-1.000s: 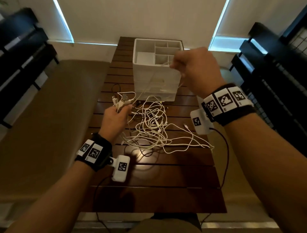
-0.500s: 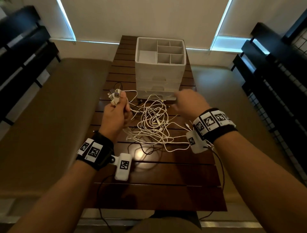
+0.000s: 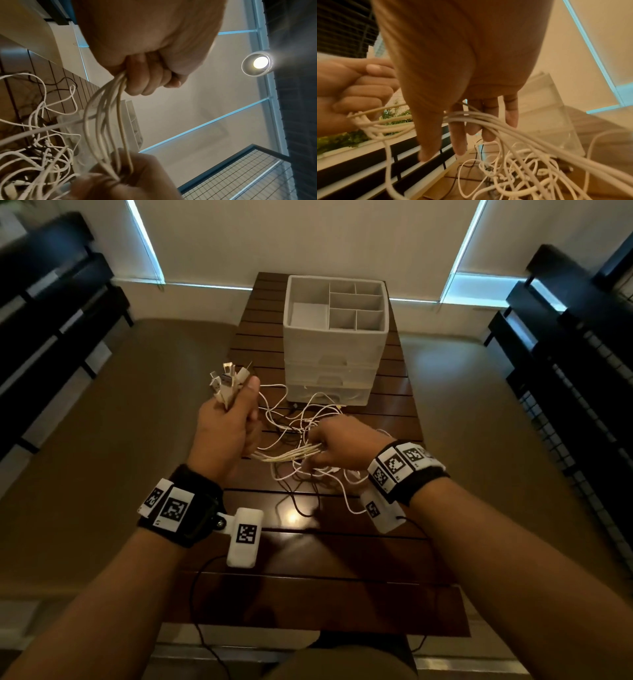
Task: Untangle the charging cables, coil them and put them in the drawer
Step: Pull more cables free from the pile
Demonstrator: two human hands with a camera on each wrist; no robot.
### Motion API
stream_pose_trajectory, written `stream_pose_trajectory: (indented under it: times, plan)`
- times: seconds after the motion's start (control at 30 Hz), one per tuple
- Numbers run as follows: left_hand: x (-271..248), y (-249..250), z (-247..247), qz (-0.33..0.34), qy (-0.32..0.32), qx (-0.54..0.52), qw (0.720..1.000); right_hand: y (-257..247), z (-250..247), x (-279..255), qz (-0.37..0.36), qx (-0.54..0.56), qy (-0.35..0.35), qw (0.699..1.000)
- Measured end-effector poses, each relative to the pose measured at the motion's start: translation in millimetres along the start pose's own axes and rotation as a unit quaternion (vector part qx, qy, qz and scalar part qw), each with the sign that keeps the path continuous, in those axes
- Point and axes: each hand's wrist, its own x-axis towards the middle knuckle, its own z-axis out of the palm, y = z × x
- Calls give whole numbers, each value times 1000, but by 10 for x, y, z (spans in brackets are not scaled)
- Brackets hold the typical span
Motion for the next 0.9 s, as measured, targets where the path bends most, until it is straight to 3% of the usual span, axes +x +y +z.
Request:
stream_pose_trajectory:
  times: [0.07,0.17,0.23,0.33,0.4,0.43,0.53,0.57,0.6,0.67,0.73,0.77,0.83,0.9]
  plan:
    - [17,-74,-10,3,23,10,1000,44,-89,-23,-23,-81,67,994]
    - [54,-127,-30,5,43,2,999,123,-172,-111,-33,-105,144,983]
    - [84,-136,-62,5,53,-5,999,247,-120,-181,16,-119,133,984]
    - [119,-153,-107,0,59,-6,998,398,-18,-322,115,-161,58,978]
    - [121,-177,-107,-2,54,3,999,453,22,-330,127,-183,47,974]
    - [117,-188,-107,-1,53,6,999,451,3,-321,115,-182,68,974]
    - [128,-191,-131,0,70,-2,998,443,-74,-323,56,-131,219,965]
    - [138,-179,-148,0,81,-6,997,430,-77,-364,39,-103,233,966]
    - [149,-165,-168,1,91,-10,996,453,-20,-400,31,-73,202,976]
    - [162,-138,-200,3,107,-21,994,509,181,-472,62,-36,31,997]
    - [149,-122,-208,4,109,-29,994,571,353,-541,113,8,-163,980]
    - [134,-114,-203,5,105,-27,994,593,374,-547,126,42,-227,965]
    - [91,-90,-190,4,90,-24,996,600,290,-536,111,103,-264,953]
    - [42,-40,-187,0,73,-33,997,641,93,-519,94,160,-217,958]
